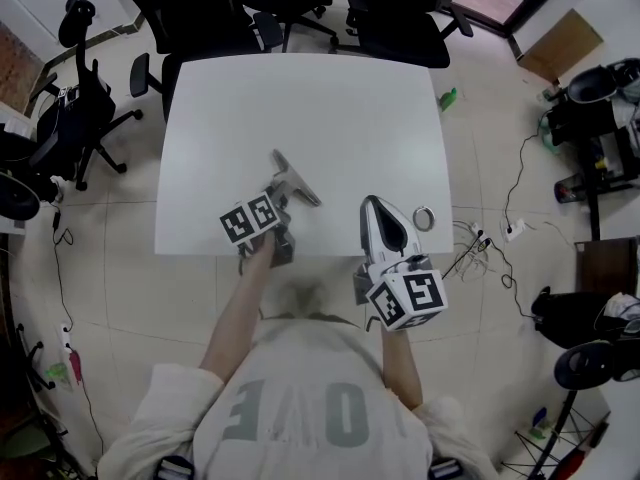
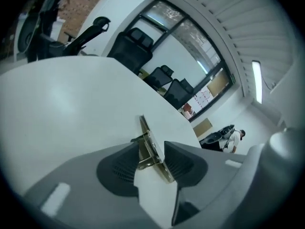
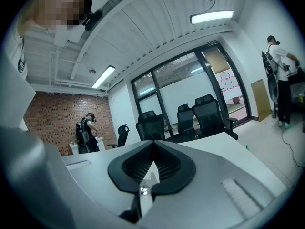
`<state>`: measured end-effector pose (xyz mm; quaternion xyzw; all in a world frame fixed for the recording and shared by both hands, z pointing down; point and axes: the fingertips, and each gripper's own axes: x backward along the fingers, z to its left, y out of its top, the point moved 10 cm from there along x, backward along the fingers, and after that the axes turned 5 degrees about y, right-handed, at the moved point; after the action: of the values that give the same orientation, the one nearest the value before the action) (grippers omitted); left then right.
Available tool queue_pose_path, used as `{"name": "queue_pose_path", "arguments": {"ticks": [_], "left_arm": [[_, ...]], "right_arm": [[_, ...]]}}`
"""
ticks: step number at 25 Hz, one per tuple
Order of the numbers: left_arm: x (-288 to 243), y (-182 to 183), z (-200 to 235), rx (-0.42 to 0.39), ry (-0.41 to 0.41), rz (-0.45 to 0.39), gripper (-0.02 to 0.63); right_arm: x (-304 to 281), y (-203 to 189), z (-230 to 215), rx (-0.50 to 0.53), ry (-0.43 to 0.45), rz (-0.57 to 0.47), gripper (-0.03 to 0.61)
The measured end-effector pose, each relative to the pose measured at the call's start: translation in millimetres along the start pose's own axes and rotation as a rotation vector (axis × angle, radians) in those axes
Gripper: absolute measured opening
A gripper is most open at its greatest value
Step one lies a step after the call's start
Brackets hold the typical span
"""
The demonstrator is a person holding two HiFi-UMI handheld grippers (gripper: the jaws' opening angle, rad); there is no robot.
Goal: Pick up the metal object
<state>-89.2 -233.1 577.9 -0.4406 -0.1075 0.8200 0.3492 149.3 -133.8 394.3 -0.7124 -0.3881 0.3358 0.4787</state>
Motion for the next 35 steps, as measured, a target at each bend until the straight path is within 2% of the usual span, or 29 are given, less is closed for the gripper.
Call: {"name": "queue_pose_path", "arguments": {"ticks": [2,7,11,16,18,22,29,32,35], "left_arm": [[-2,0,3,0.027,0.008,0.003,0.152],[-7,4,2,-0.054,0.042,-0.010,0.153],[-12,7,-1,-0.076,0.030,-0.037,0.071],[-12,12,-10,-0.046,-0.007,-0.065,0.031],[-7,14,-18,-0.084,0.006,-0.109,0.009],[19,23,-35,-0.274,0.050,-0.262,0.006],[99,45,-70,-0.569,0.088,-0.657,0.006],[143,54,-85,-0.647,0.063,-0.805,0.006],[176,59,-93,-0.694,0.043,-0.905,0.006]], "right_arm": [[-3,1,0,0.004,0.007,0.004,0.011],[-10,-3,0,0.002,0.015,0.019,0.011],[-12,-6,-2,0.009,0.017,0.028,0.011],[-11,-5,-5,0.010,0.014,0.027,0.011],[-9,-5,-7,0.011,0.017,0.026,0.011],[-8,-5,-5,0.011,0.030,0.020,0.011],[-18,-7,6,0.013,0.040,0.012,0.011],[-20,-4,15,0.008,0.033,-0.007,0.011],[-20,-1,22,0.010,0.039,-0.030,0.011]]}}
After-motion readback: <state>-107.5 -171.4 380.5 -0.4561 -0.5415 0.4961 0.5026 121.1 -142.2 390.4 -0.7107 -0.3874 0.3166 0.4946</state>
